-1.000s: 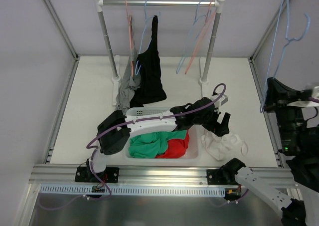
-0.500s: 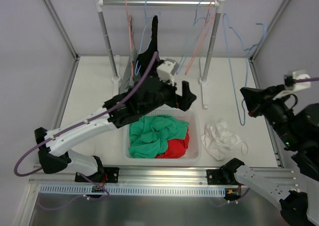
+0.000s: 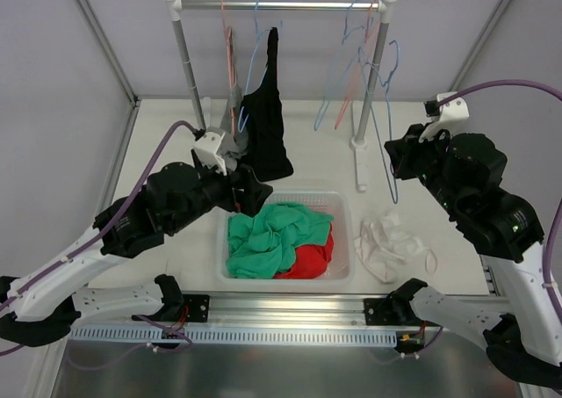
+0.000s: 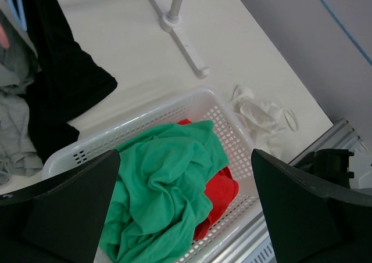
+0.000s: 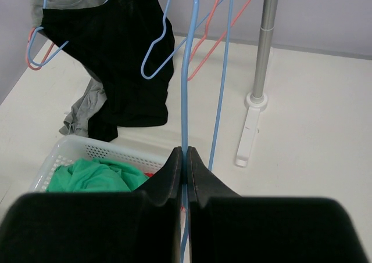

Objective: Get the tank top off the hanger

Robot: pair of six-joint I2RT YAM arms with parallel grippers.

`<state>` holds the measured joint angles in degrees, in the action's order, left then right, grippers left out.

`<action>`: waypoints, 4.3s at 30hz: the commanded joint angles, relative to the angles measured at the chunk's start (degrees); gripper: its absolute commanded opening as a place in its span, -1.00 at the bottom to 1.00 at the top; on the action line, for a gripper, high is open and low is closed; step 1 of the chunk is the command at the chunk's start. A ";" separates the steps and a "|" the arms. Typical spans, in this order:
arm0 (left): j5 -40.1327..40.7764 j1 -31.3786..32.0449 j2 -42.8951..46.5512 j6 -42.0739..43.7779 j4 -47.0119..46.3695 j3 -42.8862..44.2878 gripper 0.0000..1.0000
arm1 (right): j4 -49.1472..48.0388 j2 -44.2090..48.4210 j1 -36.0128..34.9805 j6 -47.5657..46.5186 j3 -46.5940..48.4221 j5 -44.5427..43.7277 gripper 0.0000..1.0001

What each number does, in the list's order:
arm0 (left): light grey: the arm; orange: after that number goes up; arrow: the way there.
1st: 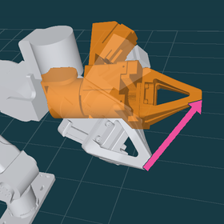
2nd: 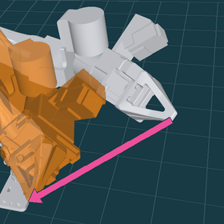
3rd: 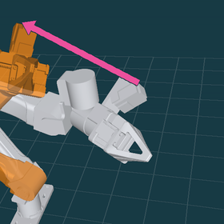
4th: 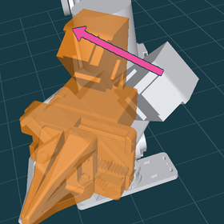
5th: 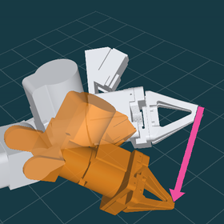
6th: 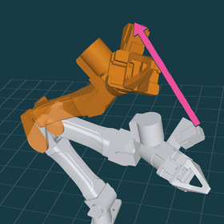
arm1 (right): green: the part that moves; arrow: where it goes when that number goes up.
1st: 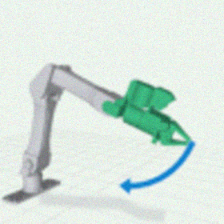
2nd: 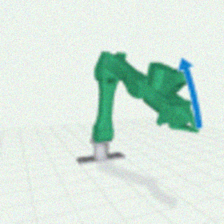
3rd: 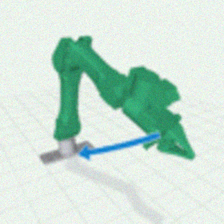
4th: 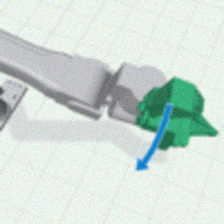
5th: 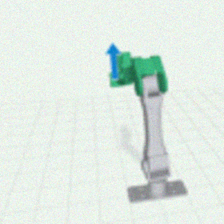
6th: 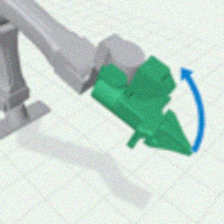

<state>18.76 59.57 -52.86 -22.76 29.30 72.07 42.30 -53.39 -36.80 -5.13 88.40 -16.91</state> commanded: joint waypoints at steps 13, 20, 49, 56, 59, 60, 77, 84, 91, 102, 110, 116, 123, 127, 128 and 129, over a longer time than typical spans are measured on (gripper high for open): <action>1.37 -3.23 2.33 -0.88 7.61 -9.14 0.97 | -4.60 5.49 -0.03 -1.55 -0.69 -3.49 -0.99; 2.77 -4.28 4.51 0.35 8.31 -10.72 0.97 | -6.09 -1.80 2.51 -2.70 1.77 -1.21 -0.99; -1.45 -6.13 17.27 2.20 14.21 -21.27 0.97 | -11.63 -19.56 12.01 -1.03 7.39 -1.55 -0.99; -2.24 -6.13 16.39 1.50 14.03 -23.47 0.97 | -11.63 -20.70 12.01 0.12 9.33 -4.71 -0.99; -2.24 -6.13 17.44 1.32 13.94 -23.56 0.98 | -11.54 -22.98 12.01 0.11 10.56 -3.75 -0.99; -2.07 -6.13 17.79 1.23 13.94 -23.64 0.97 | -11.54 -23.51 12.01 0.29 10.74 -3.83 -0.99; -0.13 -6.13 20.60 0.53 14.12 -24.26 0.97 | -15.59 -33.79 11.83 2.40 15.65 -1.12 -0.99; -0.22 -6.13 21.31 0.53 14.03 -24.35 0.97 | -15.59 -37.93 12.27 0.73 19.97 5.29 -0.99; -0.57 -6.13 21.84 0.62 14.03 -24.44 0.97 | -15.49 -38.20 12.19 0.47 19.09 7.68 -0.99; -0.92 -6.13 21.83 0.62 14.03 -24.52 0.97 | -15.76 -28.97 12.19 0.91 12.68 2.67 -0.99; -0.92 -6.13 21.66 0.62 13.94 -24.44 0.97 | -12.34 -30.71 13.06 -1.02 18.63 5.39 -0.99; -0.83 -6.13 21.66 0.53 13.94 -24.52 0.97 | -7.94 -38.01 14.56 -2.08 27.43 8.56 -0.99; -0.66 -6.13 21.84 0.44 13.94 -24.61 0.97 | -7.40 -38.12 14.56 -1.03 23.59 7.33 -0.99; -0.92 -6.13 21.31 0.53 13.94 -24.44 0.97 | -8.99 -34.25 14.65 -0.33 17.61 7.06 -0.99; -1.01 -6.13 21.31 0.61 13.94 -24.44 0.97 | -9.08 -33.98 14.65 -0.32 17.16 7.24 -0.99; -1.01 -6.13 21.31 0.62 13.94 -24.44 0.97 | -9.08 -33.63 14.73 -0.41 16.81 7.76 -0.94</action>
<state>17.12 53.91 -31.42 -21.63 43.44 47.88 32.75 -90.76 -22.35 -6.22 106.61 -9.69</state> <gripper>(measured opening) 0.986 0.029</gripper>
